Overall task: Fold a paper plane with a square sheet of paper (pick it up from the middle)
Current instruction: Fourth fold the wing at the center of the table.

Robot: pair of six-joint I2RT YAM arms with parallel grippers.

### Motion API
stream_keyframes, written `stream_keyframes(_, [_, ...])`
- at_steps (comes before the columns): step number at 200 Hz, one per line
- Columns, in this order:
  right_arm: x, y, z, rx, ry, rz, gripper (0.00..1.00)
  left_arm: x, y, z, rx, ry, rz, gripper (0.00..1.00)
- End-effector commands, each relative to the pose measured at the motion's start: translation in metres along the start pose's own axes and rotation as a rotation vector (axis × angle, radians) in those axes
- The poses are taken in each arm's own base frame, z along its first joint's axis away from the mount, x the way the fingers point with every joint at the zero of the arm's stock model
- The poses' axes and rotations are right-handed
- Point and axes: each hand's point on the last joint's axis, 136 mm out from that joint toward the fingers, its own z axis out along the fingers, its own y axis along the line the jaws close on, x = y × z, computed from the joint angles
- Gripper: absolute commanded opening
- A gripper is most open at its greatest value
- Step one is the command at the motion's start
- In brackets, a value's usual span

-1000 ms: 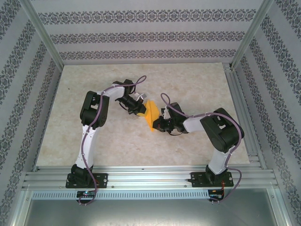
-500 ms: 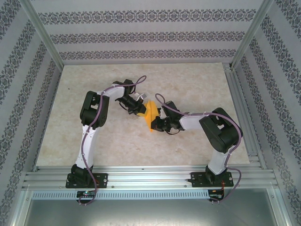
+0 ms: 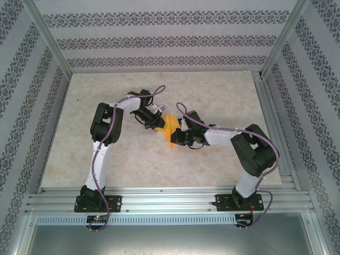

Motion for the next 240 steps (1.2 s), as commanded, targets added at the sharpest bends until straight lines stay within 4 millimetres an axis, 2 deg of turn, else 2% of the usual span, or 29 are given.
stream_keyframes(1, [-0.009, 0.01, 0.003, -0.073, -0.019, 0.017, 0.06, 0.001, 0.031, -0.001, -0.08, 0.003, -0.056, 0.0])
stream_keyframes(28, [-0.007, 0.004, 0.015, -0.072, -0.002, 0.043, 0.06, 0.001, 0.031, -0.002, -0.079, 0.002, -0.056, 0.0])
stream_keyframes(43, [0.0, -0.007, 0.024, -0.045, 0.024, 0.059, 0.06, 0.0, 0.03, -0.003, -0.082, -0.005, -0.057, 0.0])
stream_keyframes(66, [0.02, -0.032, 0.031, 0.039, 0.074, 0.082, 0.06, -0.003, 0.03, -0.004, -0.093, -0.02, -0.064, 0.0])
stream_keyframes(96, [0.044, -0.058, 0.03, 0.153, 0.151, 0.066, 0.05, -0.004, 0.032, -0.01, -0.135, -0.077, -0.095, 0.0])
stream_keyframes(126, [0.053, -0.063, 0.029, 0.179, 0.187, 0.044, 0.05, -0.006, 0.026, -0.019, -0.148, -0.146, -0.1, 0.02])
stream_keyframes(136, [0.054, -0.063, 0.031, 0.179, 0.193, 0.04, 0.05, -0.009, 0.02, -0.023, -0.141, -0.17, -0.092, 0.11])
stream_keyframes(150, [0.053, -0.064, 0.033, 0.182, 0.195, 0.039, 0.04, -0.014, 0.008, -0.032, -0.137, -0.208, -0.074, 0.14])
stream_keyframes(161, [0.052, -0.064, 0.034, 0.184, 0.193, 0.039, 0.04, -0.018, -0.003, -0.041, -0.128, -0.238, -0.057, 0.24])
stream_keyframes(172, [0.051, -0.063, 0.035, 0.182, 0.192, 0.036, 0.04, -0.021, -0.012, -0.05, -0.135, -0.269, -0.039, 0.28])
stream_keyframes(190, [0.049, -0.061, 0.036, 0.178, 0.194, 0.027, 0.04, -0.022, -0.017, -0.063, -0.182, -0.308, -0.036, 0.38])
stream_keyframes(230, [0.048, -0.06, 0.039, 0.18, 0.197, 0.02, 0.04, -0.01, -0.03, -0.085, -0.214, -0.424, -0.083, 0.37])
stream_keyframes(240, [0.048, -0.061, 0.039, 0.18, 0.197, 0.021, 0.04, -0.007, -0.039, -0.089, -0.188, -0.463, -0.09, 0.33])
